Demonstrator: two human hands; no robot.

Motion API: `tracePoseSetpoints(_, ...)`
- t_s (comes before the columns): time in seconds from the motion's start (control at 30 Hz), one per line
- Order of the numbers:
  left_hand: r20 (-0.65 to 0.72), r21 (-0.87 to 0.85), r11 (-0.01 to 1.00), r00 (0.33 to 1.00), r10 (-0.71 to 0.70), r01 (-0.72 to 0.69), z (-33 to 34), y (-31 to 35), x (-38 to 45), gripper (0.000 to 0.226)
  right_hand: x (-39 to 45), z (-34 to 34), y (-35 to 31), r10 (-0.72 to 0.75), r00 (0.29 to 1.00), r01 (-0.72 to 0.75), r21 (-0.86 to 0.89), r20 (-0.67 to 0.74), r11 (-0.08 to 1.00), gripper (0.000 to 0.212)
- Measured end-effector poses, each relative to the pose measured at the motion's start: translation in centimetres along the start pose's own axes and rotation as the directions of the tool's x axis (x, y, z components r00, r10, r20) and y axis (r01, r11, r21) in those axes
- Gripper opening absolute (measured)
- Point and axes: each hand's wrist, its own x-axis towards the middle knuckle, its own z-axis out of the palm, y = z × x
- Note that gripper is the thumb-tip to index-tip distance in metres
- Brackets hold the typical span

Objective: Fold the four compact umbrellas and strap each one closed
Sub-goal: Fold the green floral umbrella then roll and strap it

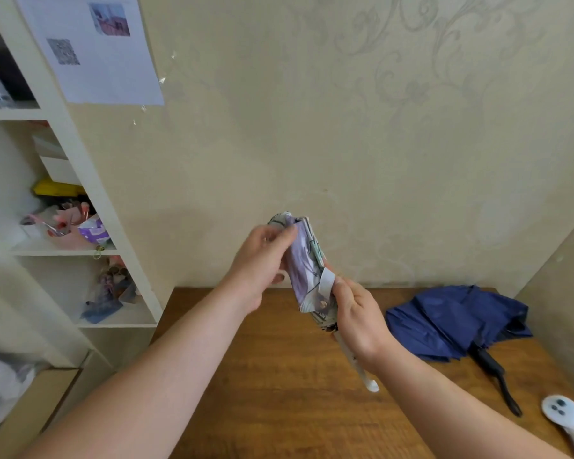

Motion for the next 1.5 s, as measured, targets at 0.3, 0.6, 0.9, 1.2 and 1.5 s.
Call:
tracePoseSetpoints(0.3, 0.046, 0.312, 0.907, 0.957, 0.285, -0.285, -1.4, 0.1, 2.2, 0.017, -0.4, -0.3, -0.6, 0.043, 0.999, -0.043, 0.018, -0.013, 0.999, 0.039)
tracePoseSetpoints(0.6, -0.066, 0.110, 0.956, 0.957, 0.282, -0.274, 0.2, -1.0, 1.0, 0.042, -0.6, -0.1, -1.2, 0.124, 0.990, -0.131, 0.119, 0.061, 0.984, 0.043)
tracePoseSetpoints(0.9, 0.028, 0.085, 0.985, 0.988, 0.152, -0.153, 1.6, -5.3, -0.9, 0.044, -0.8, -1.0, -2.4, 0.236, 0.963, -0.264, 0.296, 0.129, 0.918, 0.045)
tracePoseSetpoints(1.2, 0.420, -0.338, 0.897, 0.899, -0.127, 0.284, 0.6, -5.4, 0.0, 0.085, -1.2, -1.9, -3.3, 0.355, 0.881, -0.462, 0.406, 0.314, 0.788, 0.046)
tracePoseSetpoints(1.5, 0.458, -0.315, 0.941, 0.888, 0.039, 0.121, 0.2, -5.1, 0.0, 0.089, -0.9, -2.7, -3.8, 0.346, 0.752, -0.609, 0.390, 0.560, 0.691, 0.051)
